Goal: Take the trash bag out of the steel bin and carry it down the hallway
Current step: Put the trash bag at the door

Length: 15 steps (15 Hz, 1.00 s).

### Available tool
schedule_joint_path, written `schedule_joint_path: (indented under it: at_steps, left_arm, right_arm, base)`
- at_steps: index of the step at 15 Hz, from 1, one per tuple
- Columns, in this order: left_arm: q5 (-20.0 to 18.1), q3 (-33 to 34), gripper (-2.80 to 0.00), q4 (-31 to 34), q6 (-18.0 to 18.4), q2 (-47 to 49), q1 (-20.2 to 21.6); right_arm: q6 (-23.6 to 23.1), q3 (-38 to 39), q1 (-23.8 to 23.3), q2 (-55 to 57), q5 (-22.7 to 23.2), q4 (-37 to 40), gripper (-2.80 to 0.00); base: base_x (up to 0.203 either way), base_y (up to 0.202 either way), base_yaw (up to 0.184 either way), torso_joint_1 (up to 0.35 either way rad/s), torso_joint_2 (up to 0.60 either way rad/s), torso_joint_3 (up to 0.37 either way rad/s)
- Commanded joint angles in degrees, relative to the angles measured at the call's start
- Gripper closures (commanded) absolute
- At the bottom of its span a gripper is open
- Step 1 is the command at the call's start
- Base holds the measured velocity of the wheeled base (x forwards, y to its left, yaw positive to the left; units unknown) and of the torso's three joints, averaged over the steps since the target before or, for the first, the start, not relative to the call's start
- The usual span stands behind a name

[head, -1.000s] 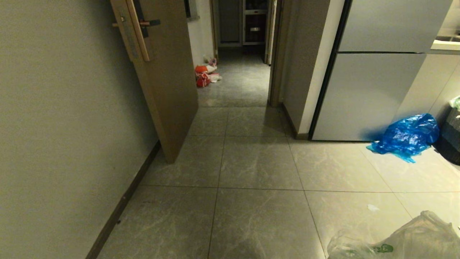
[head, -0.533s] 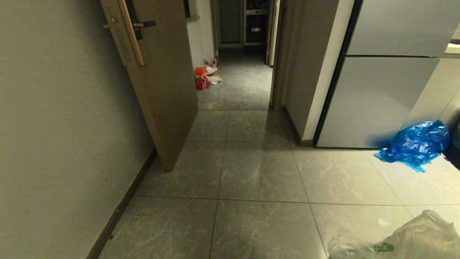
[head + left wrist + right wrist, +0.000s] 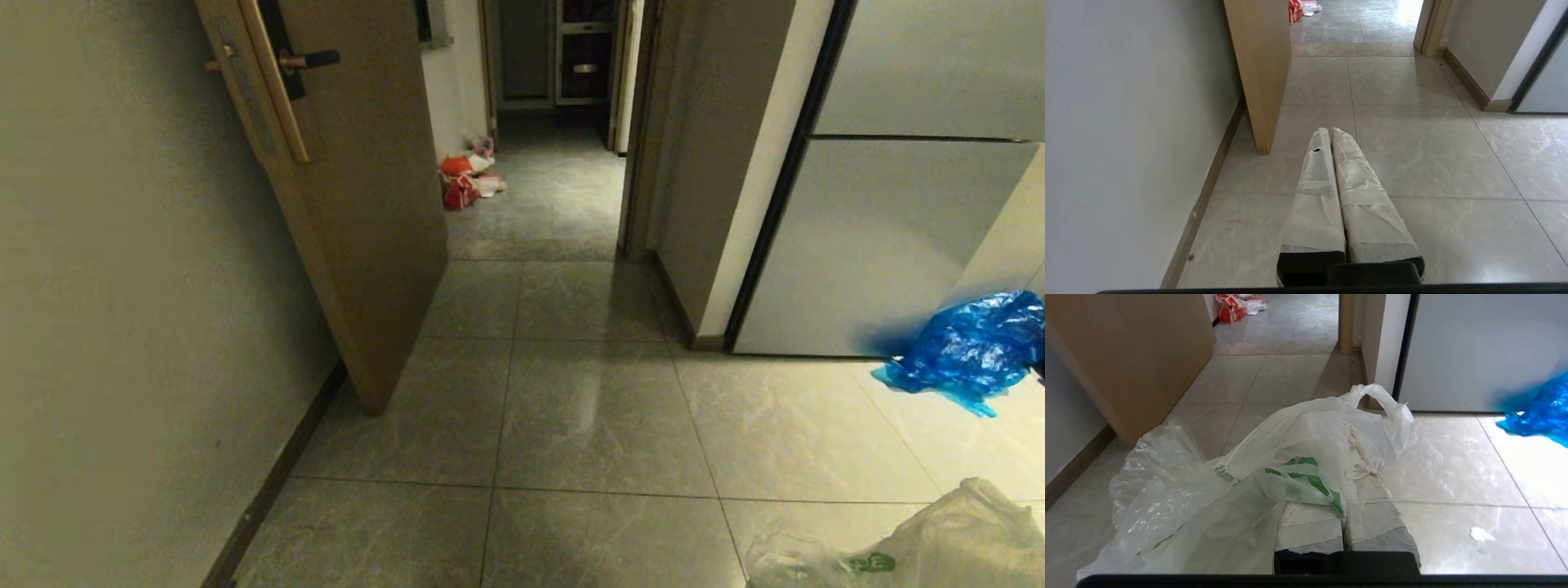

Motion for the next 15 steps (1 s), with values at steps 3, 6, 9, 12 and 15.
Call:
schedule_joint_path:
  at_steps: [3,6,9,12,15]
  left_arm:
    - [0.0,0.1,0.00,0.0,0.0,0.1,0.0]
    - [0.0,0.1,0.00,-0.1,0.0,0.0,0.0]
    - [0.0,0.1,0.00,0.0,0.0,0.1,0.0]
    - [0.0,0.1,0.00,0.0,0.0,0.1,0.0]
    - [0.0,0.1,0.00,0.0,0.0,0.1,0.0]
  right_arm:
    - [0.0,0.8,0.0,0.1,0.0,-0.1,0.00]
    - [0.0,0.8,0.0,0.1,0.0,-0.1,0.00]
    - [0.0,0.8,0.0,0.1,0.0,-0.1,0.00]
    - [0.0,0.8,0.0,0.1,0.0,-0.1,0.00]
    - [0.0,0.8,0.0,0.1,0.0,-0.1,0.00]
  base:
    - [0.194,0.000,-0.001,0.002,0.00,0.002]
    - [0.195,0.000,0.002,0.003,0.00,0.001]
    - [0.192,0.000,0.001,0.004,0.00,0.000]
    - [0.195,0.000,0.000,0.004,0.00,0.003]
    - [0.194,0.000,0.002,0.005,0.00,0.001]
